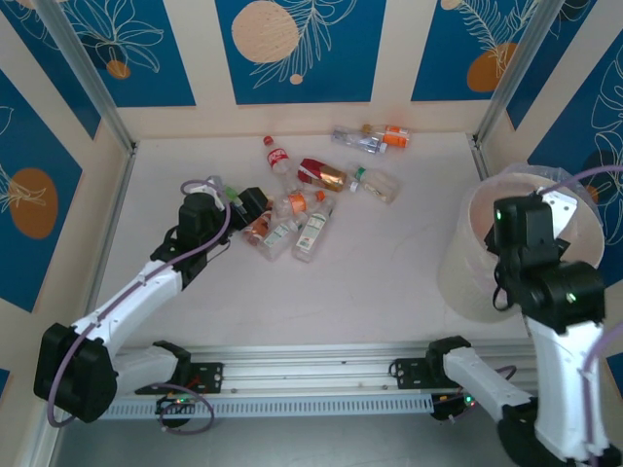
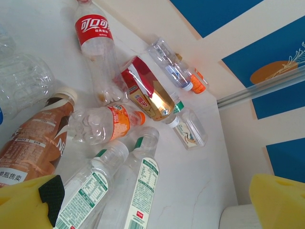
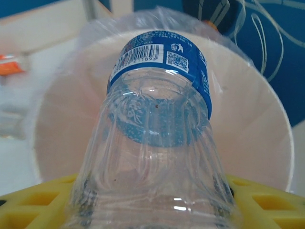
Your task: Put the plastic bottles in the bin
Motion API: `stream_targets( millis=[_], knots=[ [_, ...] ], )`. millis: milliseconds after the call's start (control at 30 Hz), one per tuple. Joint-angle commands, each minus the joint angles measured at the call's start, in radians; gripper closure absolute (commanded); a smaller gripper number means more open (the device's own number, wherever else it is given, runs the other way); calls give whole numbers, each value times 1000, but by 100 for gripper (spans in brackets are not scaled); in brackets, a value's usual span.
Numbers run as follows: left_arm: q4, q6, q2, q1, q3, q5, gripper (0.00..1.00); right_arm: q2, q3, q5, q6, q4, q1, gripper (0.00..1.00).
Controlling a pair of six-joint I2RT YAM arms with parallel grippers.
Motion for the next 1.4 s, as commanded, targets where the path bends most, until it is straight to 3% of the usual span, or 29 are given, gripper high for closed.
stream_targets(
  millis=[0,67,133,267,600,933,1100,1367],
  knots=[
    [18,12,0,5,2,29,0,21,-44,-332,-108,151,-211,53],
    [5,17,-4,4,1,22,0,52,-67,-523,-116,166,-357,51],
    [-5,23,-9,7,-2,10,0,108,-85,-609,-107,155,-434,49],
    [-12,27,-9,8,2,5,0,188,-103,-511,-73,157,-457,46],
    [-42,25,27,11,31,22,0,306,-171,-436,-59,218,-519,38],
    [-66,22,37,12,48,24,0,316,-165,-409,-57,227,-520,23],
    [-103,31,34,14,54,-2,0,277,-139,-424,-52,224,-506,21],
    [-200,18,41,35,57,-74,0,130,-75,-446,-40,288,-344,20]
  ],
)
